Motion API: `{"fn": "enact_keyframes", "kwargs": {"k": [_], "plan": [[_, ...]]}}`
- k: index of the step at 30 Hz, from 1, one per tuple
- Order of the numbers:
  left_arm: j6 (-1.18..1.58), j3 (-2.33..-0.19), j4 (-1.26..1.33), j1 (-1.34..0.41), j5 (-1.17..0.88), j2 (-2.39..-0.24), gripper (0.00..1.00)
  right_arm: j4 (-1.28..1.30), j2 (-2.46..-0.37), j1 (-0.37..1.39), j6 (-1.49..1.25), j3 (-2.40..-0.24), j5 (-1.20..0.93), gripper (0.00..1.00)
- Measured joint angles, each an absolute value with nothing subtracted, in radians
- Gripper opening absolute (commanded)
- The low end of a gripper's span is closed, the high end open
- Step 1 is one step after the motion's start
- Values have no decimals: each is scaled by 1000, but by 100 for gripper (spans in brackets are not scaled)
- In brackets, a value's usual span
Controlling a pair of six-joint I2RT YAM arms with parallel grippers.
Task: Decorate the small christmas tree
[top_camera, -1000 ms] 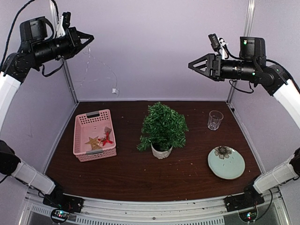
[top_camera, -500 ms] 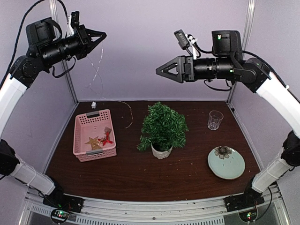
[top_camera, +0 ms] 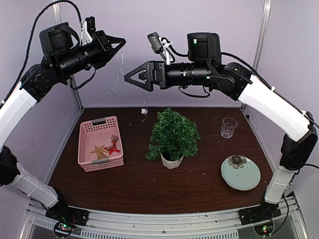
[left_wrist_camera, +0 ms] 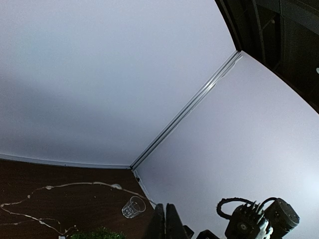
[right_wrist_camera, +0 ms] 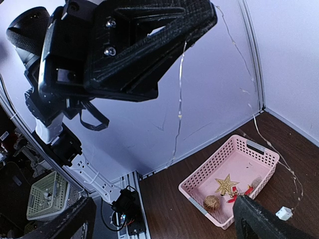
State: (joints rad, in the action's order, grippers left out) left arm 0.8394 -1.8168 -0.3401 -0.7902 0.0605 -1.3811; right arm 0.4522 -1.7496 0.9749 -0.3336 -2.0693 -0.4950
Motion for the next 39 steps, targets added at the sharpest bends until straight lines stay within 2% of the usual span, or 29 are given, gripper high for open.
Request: {"fn": "enact_keyframes", "kwargs": {"k": [4,16,19,25,29,30,31,39], "plan": [[855,-1795,-306,-801,94,-1382,0,399,-1802,982,-360,-2091,-493,98],[884,-1769,-237,-802,126,-1382,0,227,-1939,992,-469,-2134,-486,76],[891,-1748,-215,-802,138,-1377,0,200,-1976,999,-481,-2153,-510,63],[897,-1717,-206,-802,170,-1366,0,179,-2000,1010,-480,-2153,-536,44],[897,-1717,-188,-802,184,-1355,0,133,-2006,1010,-485,-2153,-547,9],[897,-1717,-184,-802,188,-1351,0,124,-2009,1010,-492,-2153,-551,3],[897,-1717,-181,-802,192,-1348,0,118,-2011,1010,-495,-2153,-554,0],[867,-1684,-244,-774,268,-1293,0,132,-1969,1010,-450,-2096,-578,0]]}}
